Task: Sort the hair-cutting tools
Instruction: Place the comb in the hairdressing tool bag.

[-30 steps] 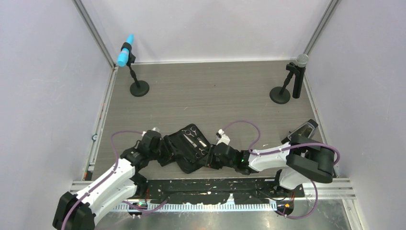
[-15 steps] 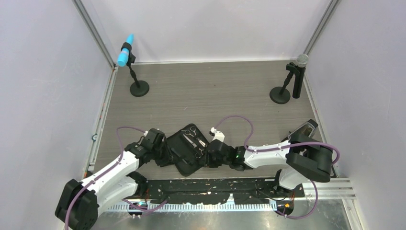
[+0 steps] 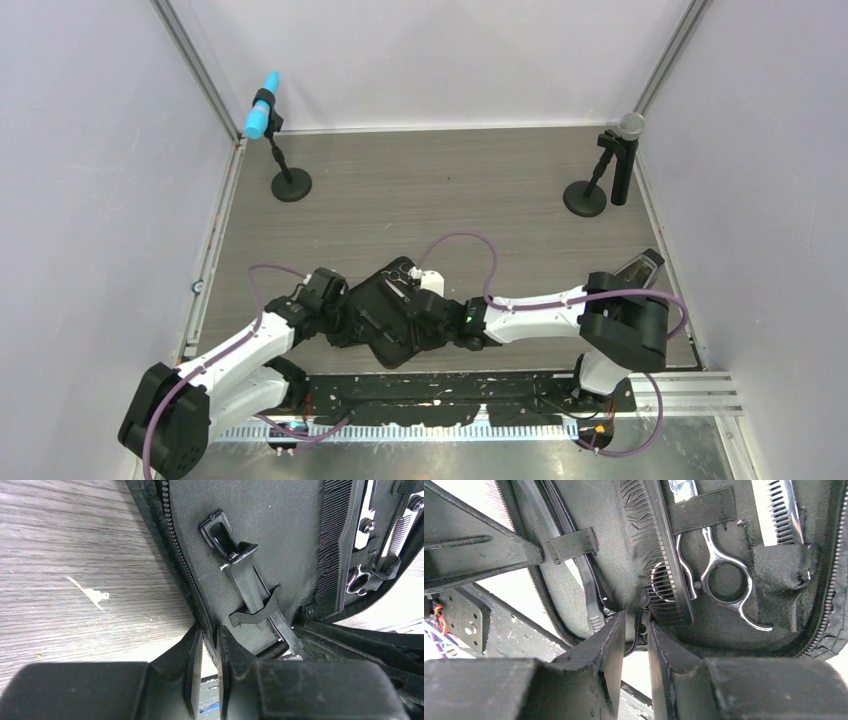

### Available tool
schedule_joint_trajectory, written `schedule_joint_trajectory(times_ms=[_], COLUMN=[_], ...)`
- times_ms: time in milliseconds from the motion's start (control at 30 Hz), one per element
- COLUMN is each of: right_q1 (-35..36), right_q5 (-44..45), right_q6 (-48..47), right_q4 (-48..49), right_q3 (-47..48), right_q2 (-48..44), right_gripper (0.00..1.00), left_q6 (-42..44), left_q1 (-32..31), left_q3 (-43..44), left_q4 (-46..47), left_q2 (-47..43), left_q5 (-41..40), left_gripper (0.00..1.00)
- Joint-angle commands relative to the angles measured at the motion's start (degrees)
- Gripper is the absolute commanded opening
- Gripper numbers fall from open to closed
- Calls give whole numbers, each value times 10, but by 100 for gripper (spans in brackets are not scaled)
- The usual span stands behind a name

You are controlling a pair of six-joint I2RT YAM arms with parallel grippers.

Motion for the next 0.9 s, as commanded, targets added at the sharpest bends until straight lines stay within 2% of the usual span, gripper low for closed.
schedule_joint_trajectory(times_ms=[0,233,567,867], right_q1=[10,13,13,20], right_q5=[32,43,35,18], right_q6=[-29,-42,-156,-184], right_q4=[-65,-132,-141,-153], right_q3=[36,67,56,80], right_q2=[15,33,-63,-22], right_gripper=[34,37,41,26], left_q6=[17,21,31,33], left_q1=[-4,-3,-3,-3], left_q3=[-18,-14,-8,-5], left_q4=[6,0,-12,-13], left_q2=[10,9,7,11], left_q5=[1,-4,-16,-15], left_gripper=[16,15,14,14])
